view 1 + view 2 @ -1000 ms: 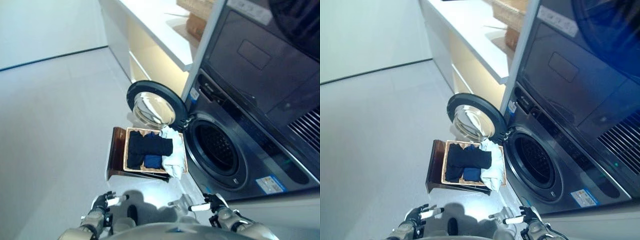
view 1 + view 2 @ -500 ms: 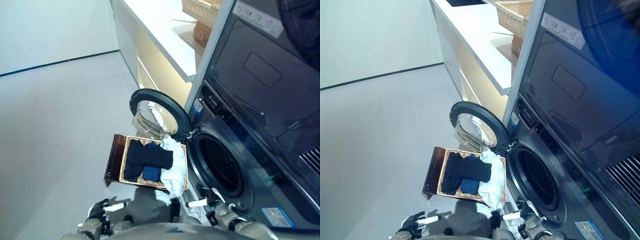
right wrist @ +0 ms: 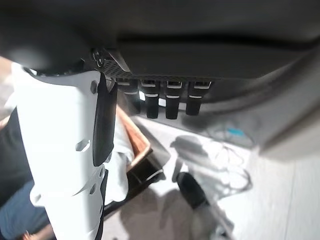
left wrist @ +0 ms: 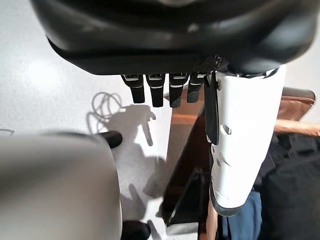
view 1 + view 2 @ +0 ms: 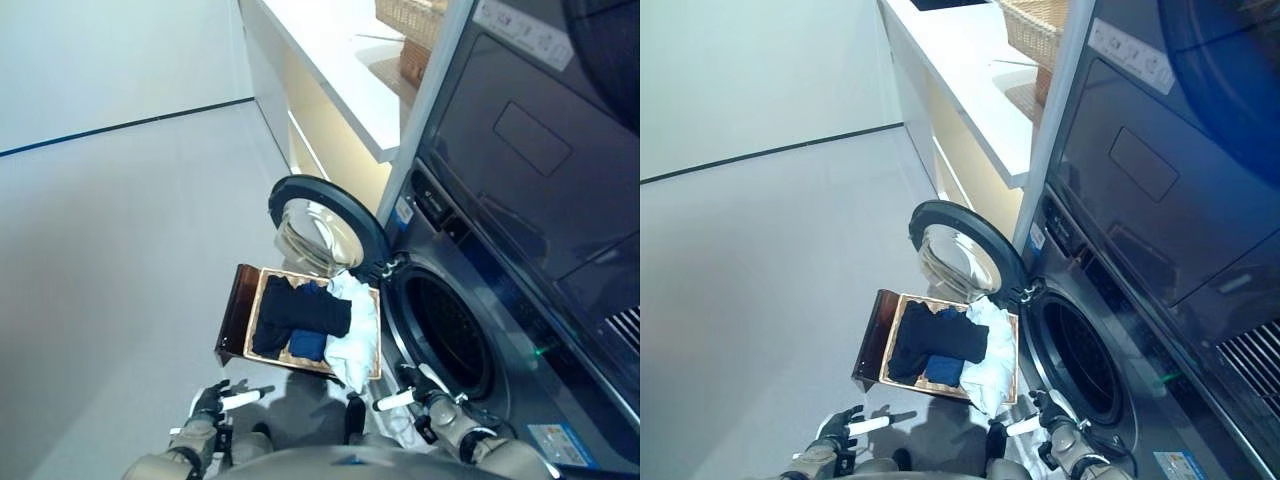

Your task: Pick up the clothes and place them into the washing machine

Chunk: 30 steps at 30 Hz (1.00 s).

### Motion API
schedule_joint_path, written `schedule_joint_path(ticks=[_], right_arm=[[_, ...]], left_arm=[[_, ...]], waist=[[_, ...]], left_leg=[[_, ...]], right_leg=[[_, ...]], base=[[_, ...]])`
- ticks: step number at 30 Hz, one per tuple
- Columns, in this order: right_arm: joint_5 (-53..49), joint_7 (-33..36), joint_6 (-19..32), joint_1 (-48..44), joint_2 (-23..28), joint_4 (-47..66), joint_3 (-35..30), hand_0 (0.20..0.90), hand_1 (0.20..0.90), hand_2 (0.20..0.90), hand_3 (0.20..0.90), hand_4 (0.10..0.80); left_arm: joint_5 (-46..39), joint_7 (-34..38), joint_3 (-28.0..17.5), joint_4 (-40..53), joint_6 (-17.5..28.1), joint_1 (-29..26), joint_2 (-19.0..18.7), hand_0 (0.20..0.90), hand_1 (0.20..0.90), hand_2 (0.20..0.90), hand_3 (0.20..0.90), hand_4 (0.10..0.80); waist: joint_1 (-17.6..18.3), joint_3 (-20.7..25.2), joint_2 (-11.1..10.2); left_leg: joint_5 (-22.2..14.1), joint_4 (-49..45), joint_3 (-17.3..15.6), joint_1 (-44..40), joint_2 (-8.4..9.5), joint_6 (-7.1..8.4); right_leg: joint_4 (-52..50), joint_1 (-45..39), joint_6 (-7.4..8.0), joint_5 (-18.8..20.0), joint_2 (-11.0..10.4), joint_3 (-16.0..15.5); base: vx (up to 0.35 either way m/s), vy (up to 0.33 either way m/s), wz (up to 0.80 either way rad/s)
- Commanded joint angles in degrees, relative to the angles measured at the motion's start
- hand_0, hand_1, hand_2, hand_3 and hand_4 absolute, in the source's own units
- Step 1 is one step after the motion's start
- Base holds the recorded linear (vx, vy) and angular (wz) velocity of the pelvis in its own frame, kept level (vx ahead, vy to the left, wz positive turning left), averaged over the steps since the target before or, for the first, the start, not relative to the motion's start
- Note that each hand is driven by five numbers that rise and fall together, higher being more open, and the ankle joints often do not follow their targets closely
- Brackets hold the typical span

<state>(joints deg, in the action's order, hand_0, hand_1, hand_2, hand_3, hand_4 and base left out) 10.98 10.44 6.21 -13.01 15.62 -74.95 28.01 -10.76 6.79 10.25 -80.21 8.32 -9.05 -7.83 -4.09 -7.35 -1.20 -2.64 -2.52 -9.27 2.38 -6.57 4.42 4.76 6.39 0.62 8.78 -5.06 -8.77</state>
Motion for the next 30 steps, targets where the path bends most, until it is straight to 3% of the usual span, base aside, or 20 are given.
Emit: schedule_joint_path(ticks=[1, 4, 14, 30], right_arm=[[8.36, 5.03, 0.2, -7.96, 1.73, -0.14, 2.21, 0.9, 0.9, 0.9, 0.9, 0.8], [10.38, 6.41, -0.28, -13.53, 2.65, -0.81, 3.32, 0.9, 0.9, 0.9, 0.9, 0.8], [12.91, 8.36, -0.41, -21.45, 1.81, 3.42, 6.47, 0.9, 0.9, 0.9, 0.9, 0.8], [14.02, 10.18, -0.56, -28.68, -2.25, 6.91, 10.12, 0.9, 0.9, 0.9, 0.9, 0.8]], left_arm=[[2.04, 2.34, 2.15, 0.32, 2.03, -2.6, -0.62, 0.9, 0.9, 0.9, 0.9, 0.8], [1.94, 2.51, 2.48, 0.54, 2.45, -3.79, -0.82, 0.9, 0.9, 0.9, 0.9, 0.8], [1.38, 2.84, 3.14, 1.04, 2.54, -3.23, -0.15, 0.9, 0.9, 0.9, 0.9, 0.8], [0.08, 4.43, 3.02, 0.76, 2.52, -2.75, 0.08, 0.9, 0.9, 0.9, 0.9, 0.8]], waist=[[-0.48, -1.35, 0.11], [-1.07, -1.51, 0.35], [-2.61, -2.6, -0.51], [-5.06, -3.76, -1.5]], left_leg=[[7.03, 7.52, 0.14, 0.71, -1.14, 1.17], [6.34, 7.52, -0.86, 0.48, -0.48, 1.07], [6.1, 7.52, -0.77, 1.04, -0.15, 0.81], [6.52, 7.52, 0.86, 3.64, 0.57, 0.42]], right_leg=[[-5.4, -2.54, 5.32, -4.6, -1.3, 1.73], [-4.71, -1.83, 5.86, -3.36, -2.43, 1.83], [-3.95, -1.61, 6.74, -2.14, -3.33, 1.15], [-3.6, -0.44, 7.38, -1.12, -4.39, -0.3]], base=[[-0.014, 0.078, -0.21], [-0.022, 0.122, -0.22], [-0.014, 0.033, 0.01], [-0.016, 0.019, 0.07]])
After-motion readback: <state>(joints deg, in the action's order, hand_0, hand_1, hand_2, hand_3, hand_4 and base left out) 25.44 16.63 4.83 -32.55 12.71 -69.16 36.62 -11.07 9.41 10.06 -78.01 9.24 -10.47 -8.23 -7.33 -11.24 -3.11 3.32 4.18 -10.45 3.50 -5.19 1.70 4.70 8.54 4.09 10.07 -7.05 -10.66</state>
